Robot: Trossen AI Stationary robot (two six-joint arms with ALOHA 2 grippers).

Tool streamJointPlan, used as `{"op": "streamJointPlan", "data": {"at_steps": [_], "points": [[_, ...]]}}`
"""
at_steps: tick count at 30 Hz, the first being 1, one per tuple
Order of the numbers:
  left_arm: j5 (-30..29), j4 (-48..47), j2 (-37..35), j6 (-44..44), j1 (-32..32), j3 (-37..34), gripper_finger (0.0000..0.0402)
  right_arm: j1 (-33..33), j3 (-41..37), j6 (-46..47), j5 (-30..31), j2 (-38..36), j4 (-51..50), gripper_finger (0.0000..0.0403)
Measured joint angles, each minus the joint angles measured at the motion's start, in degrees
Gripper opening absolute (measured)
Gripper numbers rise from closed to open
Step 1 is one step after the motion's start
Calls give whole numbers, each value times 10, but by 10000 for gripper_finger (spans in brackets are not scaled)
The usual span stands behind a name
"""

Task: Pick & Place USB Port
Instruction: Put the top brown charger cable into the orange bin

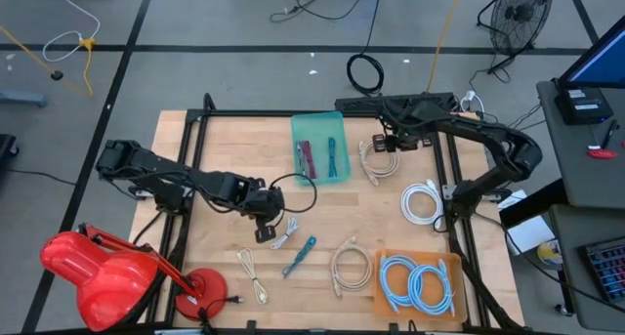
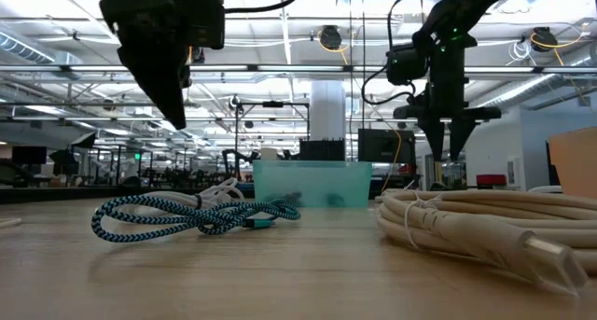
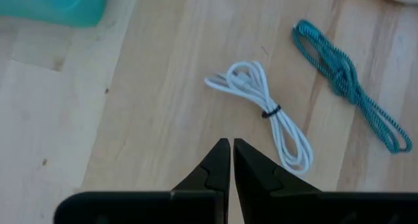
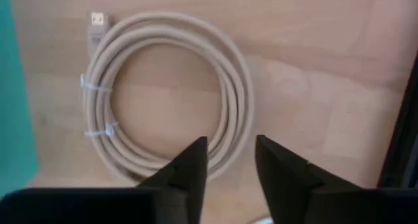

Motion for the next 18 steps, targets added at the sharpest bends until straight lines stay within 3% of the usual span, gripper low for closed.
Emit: {"op": "streamJointPlan", "data": {"at_steps": [10, 18], "points": [[-5, -20, 0, -16, -14, 0, 21, -9, -21, -38, 7, 30, 65, 258], [-5, -32, 0, -26, -16, 0, 21, -14, -77, -37, 4, 29, 135, 277]]}}
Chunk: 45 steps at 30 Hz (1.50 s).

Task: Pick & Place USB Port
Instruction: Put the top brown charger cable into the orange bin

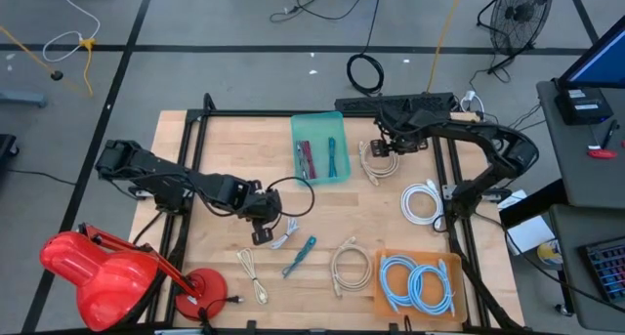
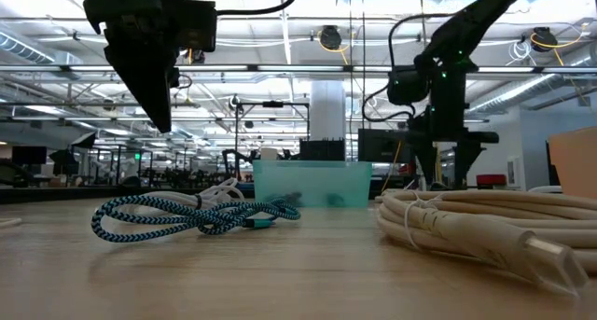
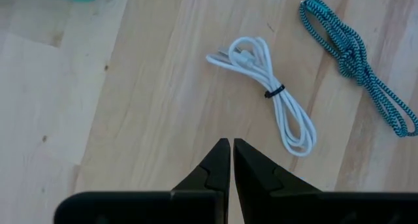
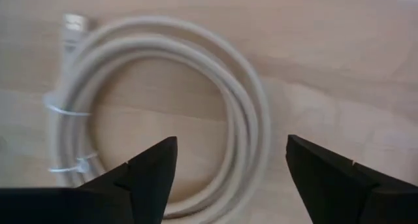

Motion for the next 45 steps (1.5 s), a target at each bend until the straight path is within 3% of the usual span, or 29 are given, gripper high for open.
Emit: {"op": "streamJointPlan", "data": {"at_steps": [10, 15, 20, 26, 34, 45], "points": [[0, -7, 0, -5, 0, 0, 21, -3, -98, 24, 3, -2, 87, 262], [-2, -7, 0, -5, 0, 0, 21, 1, -109, 45, -5, -2, 111, 233], [-5, -7, 0, -5, 0, 0, 21, 2, -110, 63, -5, -2, 119, 161], [-5, -7, 0, -7, 0, 0, 21, 3, -110, 61, -6, -1, 125, 32], [-9, -6, 0, -3, 0, 0, 21, 48, -107, 98, -36, -36, 70, 28], [-25, 13, 0, 21, 0, 0, 21, 181, -7, 233, -6, -233, -110, 28]]}}
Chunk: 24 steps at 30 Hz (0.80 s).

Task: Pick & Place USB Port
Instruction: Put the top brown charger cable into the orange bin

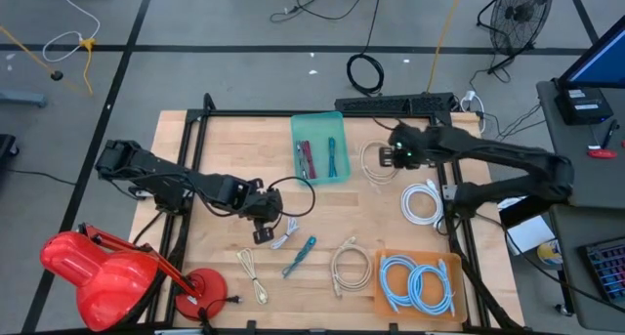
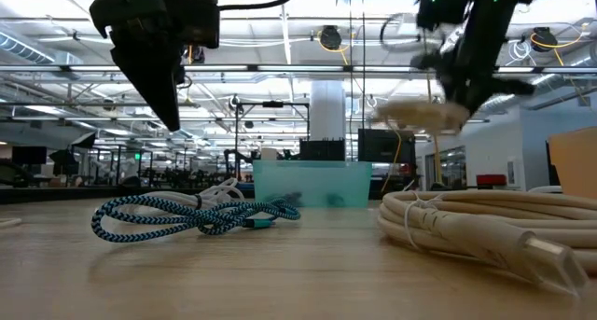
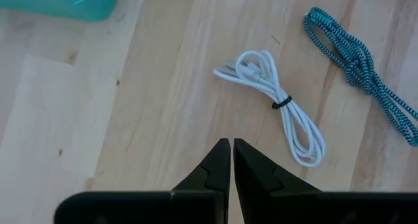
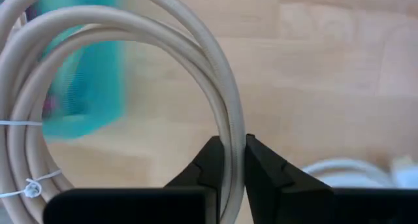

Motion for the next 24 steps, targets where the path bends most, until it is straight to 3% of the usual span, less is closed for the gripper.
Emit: {"op": "streamJointPlan", "data": {"at_steps": [5, 10, 18, 24], "points": [[-5, 13, 0, 1, -7, 0, 21, 157, 52, 163, 16, -44, -159, 28], [-6, 30, 0, -25, -19, 0, 21, 357, 79, 376, 31, -44, -240, 28], [-5, 56, 0, -116, -33, 0, 21, 624, 80, 634, 31, 5, -203, 28], [-12, 89, 0, -180, -47, 0, 21, 727, 80, 669, -15, 74, -86, 28]]}}
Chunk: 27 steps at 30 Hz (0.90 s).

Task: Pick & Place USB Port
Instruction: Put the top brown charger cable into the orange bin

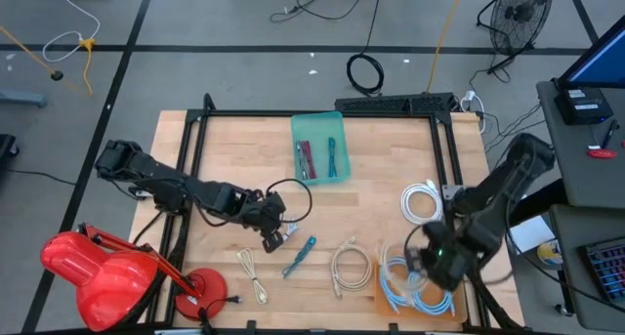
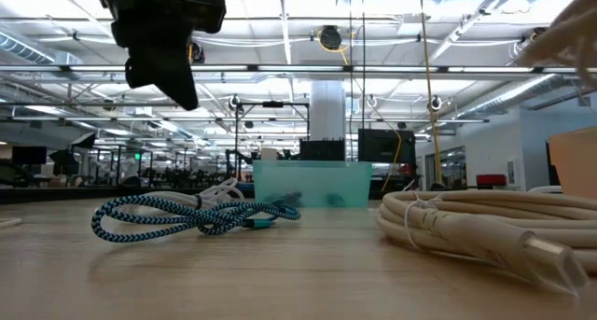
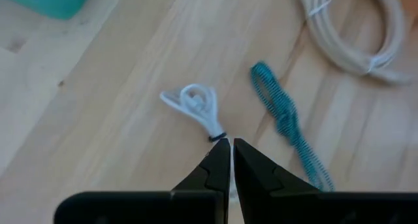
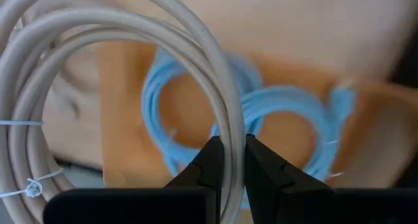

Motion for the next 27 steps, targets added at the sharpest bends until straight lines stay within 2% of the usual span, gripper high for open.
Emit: {"op": "streamJointPlan", "data": {"at_steps": [3, 7, 14, 27], "points": [[-3, 24, 0, -30, -5, 0, 21, 22, 7, 1, -5, 44, 40, 28], [-7, 54, 0, -61, -19, 0, 21, 43, 34, 3, -31, 89, 29, 28], [-48, 64, 0, -97, -44, 0, 21, 55, 89, 8, -60, 124, -48, 28], [-48, 61, 0, -111, -66, 0, 21, 45, 93, 6, -77, 191, -58, 28]]}}
